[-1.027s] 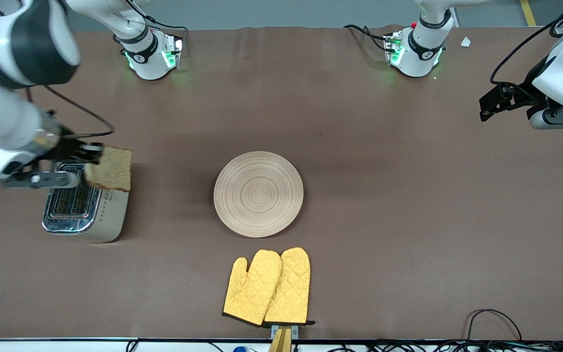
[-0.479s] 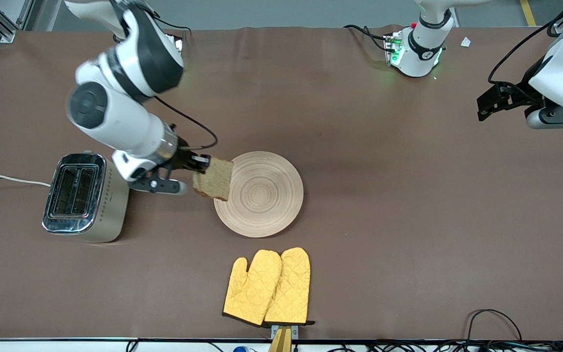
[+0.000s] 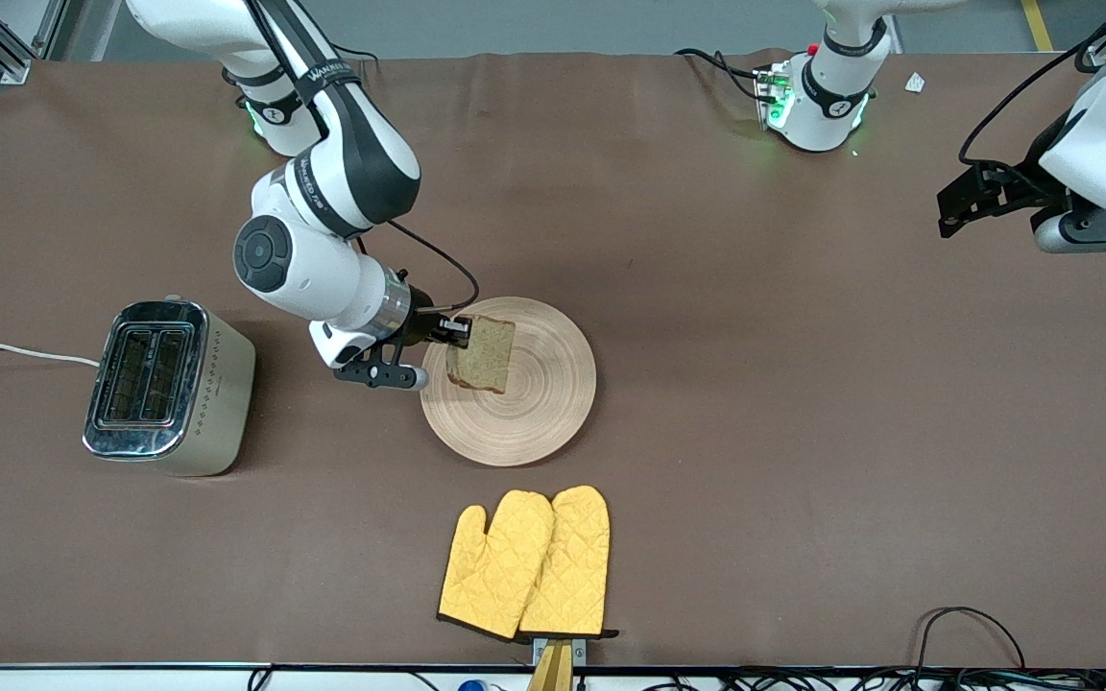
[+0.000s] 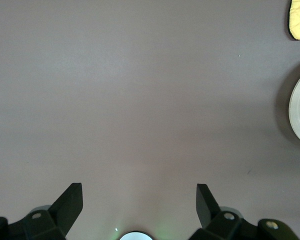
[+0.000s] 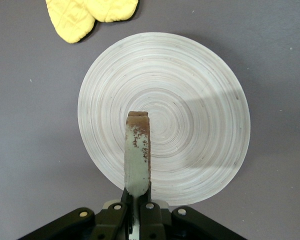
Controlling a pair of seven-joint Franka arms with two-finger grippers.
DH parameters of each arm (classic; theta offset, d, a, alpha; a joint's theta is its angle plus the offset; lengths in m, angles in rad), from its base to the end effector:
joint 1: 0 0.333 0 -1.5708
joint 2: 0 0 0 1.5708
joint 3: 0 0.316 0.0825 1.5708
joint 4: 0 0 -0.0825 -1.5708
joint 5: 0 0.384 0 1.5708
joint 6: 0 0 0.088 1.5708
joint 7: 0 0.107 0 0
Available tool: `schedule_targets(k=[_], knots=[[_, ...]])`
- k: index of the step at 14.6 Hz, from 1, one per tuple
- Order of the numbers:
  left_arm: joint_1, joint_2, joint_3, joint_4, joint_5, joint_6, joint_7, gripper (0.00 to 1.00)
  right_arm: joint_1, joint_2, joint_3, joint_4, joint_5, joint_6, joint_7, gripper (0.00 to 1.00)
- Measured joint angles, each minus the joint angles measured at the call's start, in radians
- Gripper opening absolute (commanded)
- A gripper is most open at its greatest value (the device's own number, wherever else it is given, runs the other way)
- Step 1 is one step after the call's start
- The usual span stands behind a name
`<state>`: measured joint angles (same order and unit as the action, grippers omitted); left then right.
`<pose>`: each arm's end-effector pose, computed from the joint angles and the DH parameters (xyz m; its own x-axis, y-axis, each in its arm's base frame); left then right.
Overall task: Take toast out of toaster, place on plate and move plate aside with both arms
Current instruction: 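Lower the toast onto the wooden plate and open the right gripper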
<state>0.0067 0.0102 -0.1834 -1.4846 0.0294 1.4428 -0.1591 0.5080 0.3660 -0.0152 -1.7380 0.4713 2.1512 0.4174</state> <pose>0.5368 -0.0918 0.6483 0.9988 -0.0138 -0.0468 -0.0155 -0.9993 -0.0353 0.5704 0.3286 0.3755 0.9767 -0.1439 -0.1592 -0.1924 -0.9161 -0.3518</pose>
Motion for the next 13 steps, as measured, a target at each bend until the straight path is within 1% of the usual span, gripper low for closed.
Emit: schedule_targets(k=[2,5,8,13], knots=[[-0.001,0.000,0.000,0.000,0.000,0.000,0.000,1.00,0.007,0.013,0.002,-0.003,0.028,0.030,-0.038,0.00],[-0.004,0.000,-0.001,0.000,0.000,0.000,0.000,1.00,0.036,0.056,0.006,-0.007,0.062,0.120,-0.076,0.00],[-0.004,0.000,-0.001,0.000,0.000,0.000,0.000,1.00,0.043,0.100,0.010,-0.008,0.118,0.162,-0.187,0.00],[-0.002,0.000,0.000,0.000,0.000,0.000,0.000,1.00,0.012,0.158,0.003,-0.014,0.134,0.193,-0.339,0.01]])
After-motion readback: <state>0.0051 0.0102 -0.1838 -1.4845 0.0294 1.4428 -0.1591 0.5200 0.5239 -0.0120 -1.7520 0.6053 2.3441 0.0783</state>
